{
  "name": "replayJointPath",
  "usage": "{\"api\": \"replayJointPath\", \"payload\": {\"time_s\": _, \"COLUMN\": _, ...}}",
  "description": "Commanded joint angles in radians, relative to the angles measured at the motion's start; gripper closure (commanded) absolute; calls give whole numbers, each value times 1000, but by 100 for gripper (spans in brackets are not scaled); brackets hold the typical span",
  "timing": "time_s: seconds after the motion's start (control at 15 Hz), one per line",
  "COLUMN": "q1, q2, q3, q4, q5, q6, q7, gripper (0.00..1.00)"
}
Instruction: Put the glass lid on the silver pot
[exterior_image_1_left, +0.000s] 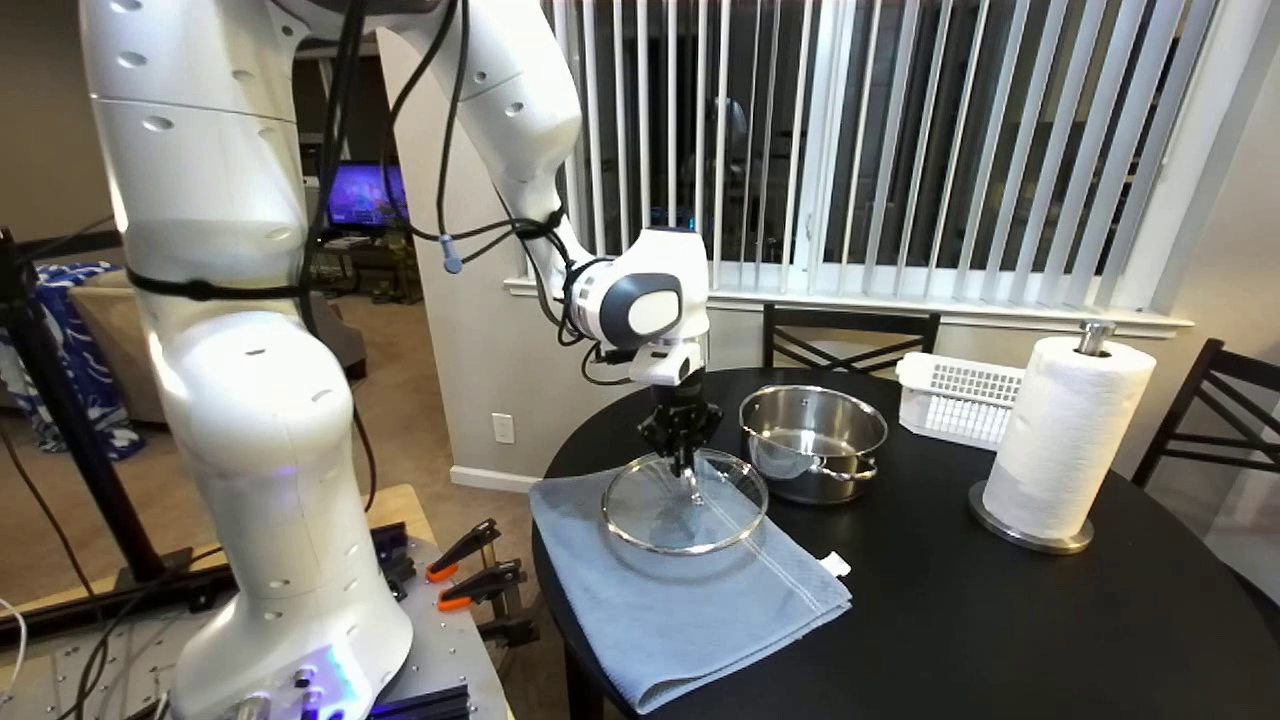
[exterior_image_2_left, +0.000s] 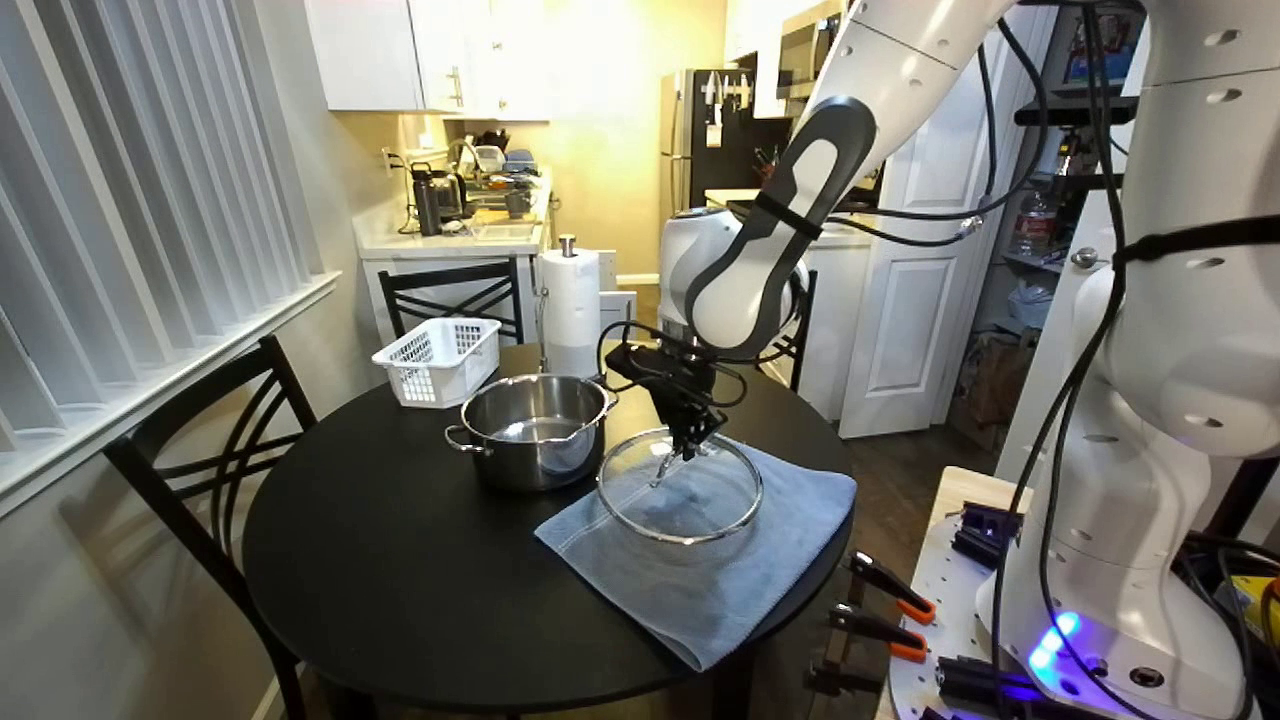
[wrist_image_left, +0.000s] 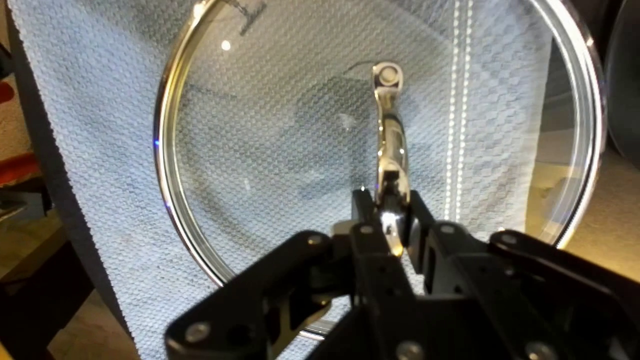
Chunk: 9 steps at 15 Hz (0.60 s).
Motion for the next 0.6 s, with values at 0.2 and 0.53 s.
{"api": "replayJointPath", "payload": {"time_s": 0.2, "q1": -52, "q2": -113, "q3": 74, "q4": 48, "q5": -88, "q6": -83, "q7": 112, "gripper": 93}}
{"api": "replayJointPath", "payload": {"time_s": 0.53, "q1": -69, "q2": -74, "q3": 119, "q4": 207, "q5": -90, "q6": -203, "q7": 145, "gripper": 93}}
